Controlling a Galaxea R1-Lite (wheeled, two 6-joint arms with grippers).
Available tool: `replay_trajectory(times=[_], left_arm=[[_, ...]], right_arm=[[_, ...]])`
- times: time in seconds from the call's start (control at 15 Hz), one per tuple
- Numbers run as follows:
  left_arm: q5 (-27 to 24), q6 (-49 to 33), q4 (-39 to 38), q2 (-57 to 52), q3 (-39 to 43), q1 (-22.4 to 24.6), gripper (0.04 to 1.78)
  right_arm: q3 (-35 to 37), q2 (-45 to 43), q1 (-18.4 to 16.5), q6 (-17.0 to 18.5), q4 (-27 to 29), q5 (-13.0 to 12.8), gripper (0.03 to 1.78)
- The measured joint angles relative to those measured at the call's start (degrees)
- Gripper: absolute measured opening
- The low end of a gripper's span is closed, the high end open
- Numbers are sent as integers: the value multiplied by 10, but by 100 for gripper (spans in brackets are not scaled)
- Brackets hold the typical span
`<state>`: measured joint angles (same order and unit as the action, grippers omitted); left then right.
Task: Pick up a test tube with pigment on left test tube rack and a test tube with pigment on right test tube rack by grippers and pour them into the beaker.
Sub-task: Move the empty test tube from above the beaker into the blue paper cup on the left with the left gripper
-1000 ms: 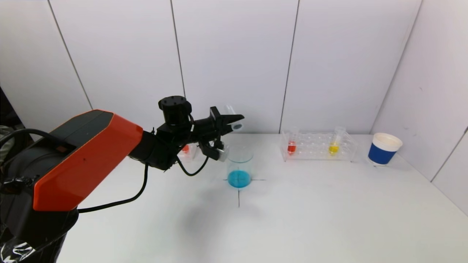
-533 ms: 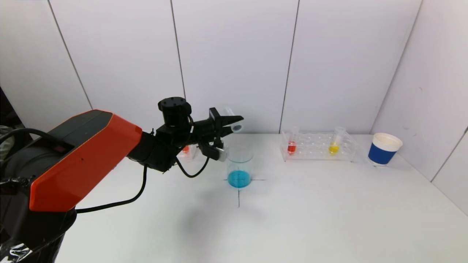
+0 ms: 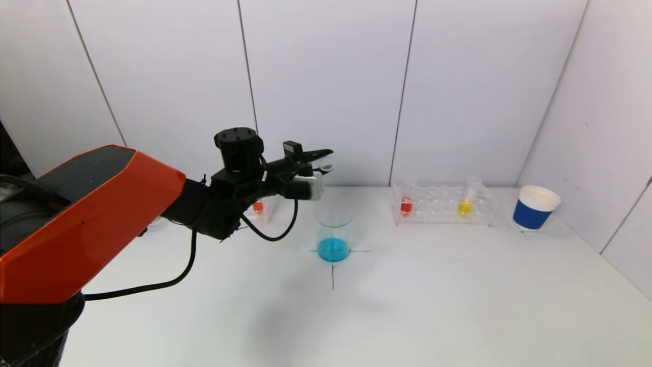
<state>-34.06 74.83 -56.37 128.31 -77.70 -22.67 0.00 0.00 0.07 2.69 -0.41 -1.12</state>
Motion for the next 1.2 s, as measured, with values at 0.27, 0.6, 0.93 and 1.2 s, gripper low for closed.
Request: replay_trajectory(times=[0.27,0.6,0.93,1.2], left_arm=[[95,-151,6,-55,36,0,45],[209,-338,46,-130,45,2,45],[369,-499,173,-219,26,18,45],[489,-536,204,-258,0,79,45]], right_arm=[[0,0,0,0,0,0,177],[0,0,0,0,0,0,177],[0,0,0,0,0,0,177],[0,0,0,0,0,0,177]])
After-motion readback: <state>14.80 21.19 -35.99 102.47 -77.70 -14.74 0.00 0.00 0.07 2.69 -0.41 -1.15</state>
